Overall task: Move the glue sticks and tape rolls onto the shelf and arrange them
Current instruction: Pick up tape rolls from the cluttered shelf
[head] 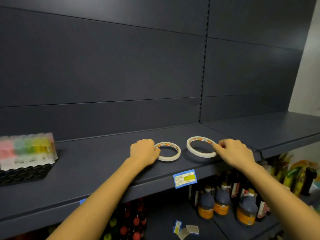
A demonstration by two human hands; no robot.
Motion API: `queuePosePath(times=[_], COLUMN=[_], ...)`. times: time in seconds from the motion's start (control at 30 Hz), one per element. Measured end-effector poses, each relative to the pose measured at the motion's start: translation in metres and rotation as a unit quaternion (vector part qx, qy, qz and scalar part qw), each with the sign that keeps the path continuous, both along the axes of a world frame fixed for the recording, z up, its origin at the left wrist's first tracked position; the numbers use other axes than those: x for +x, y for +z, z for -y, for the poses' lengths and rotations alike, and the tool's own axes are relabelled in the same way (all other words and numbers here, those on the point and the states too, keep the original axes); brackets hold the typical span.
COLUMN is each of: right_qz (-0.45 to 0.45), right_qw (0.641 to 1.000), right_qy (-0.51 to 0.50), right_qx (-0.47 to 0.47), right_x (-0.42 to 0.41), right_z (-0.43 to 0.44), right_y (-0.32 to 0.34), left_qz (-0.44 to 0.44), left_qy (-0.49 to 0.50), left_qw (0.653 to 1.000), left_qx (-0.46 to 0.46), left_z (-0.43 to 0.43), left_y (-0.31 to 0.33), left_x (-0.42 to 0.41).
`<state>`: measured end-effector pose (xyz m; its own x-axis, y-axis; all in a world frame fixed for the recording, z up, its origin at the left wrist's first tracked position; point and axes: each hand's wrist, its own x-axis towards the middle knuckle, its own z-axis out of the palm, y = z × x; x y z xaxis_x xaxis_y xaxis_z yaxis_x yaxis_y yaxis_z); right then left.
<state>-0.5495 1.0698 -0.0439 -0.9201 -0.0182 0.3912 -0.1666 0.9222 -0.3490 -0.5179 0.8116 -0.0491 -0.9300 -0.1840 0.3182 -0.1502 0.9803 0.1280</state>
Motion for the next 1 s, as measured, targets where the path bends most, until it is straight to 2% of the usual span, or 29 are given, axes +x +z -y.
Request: queuePosePath(times=[0.2,0.37,0.47,0.53,0.6,0.67,0.77,1.0], right_qz=[0.029,0.067,0.035,-0.005,-0.026,-0.029,-0.031,-0.053], right_qw=[0.998,0.988,0.984,0.987,0.984,0.963,0.918,0.822], right_qy=[0.046,0.078,0.065,0.084,0.165,0.267,0.394,0.565], right_qx=[0.042,0.114,0.160,0.137,0.066,0.026,0.032,0.053], right_x=[-0.040,-0.064,-0.068,-0.066,-0.057,-0.042,-0.005,0.082], right_z=[0.003,0.010,0.016,0.027,0.046,0.075,0.126,0.227], right_y=[0.004,-0.002,-0.001,0.007,0.019,0.030,0.037,0.024], left_qz=[0.026,-0.026,-0.058,-0.064,-0.077,-0.095,-0.112,-0.078], left_qy=[0.051,0.105,0.116,0.117,0.127,0.150,0.208,0.319], left_qw=[0.998,0.993,0.990,0.989,0.987,0.981,0.968,0.940], left_qx=[-0.029,-0.045,-0.051,-0.057,-0.065,-0.077,-0.082,-0.088], left_z=[-0.017,-0.011,0.003,0.013,0.025,0.038,0.059,0.107], left_y=[-0.005,0.000,0.003,0.005,0.007,0.008,0.009,0.009], left_x=[-0.009,0.012,0.034,0.053,0.076,0.103,0.147,0.247])
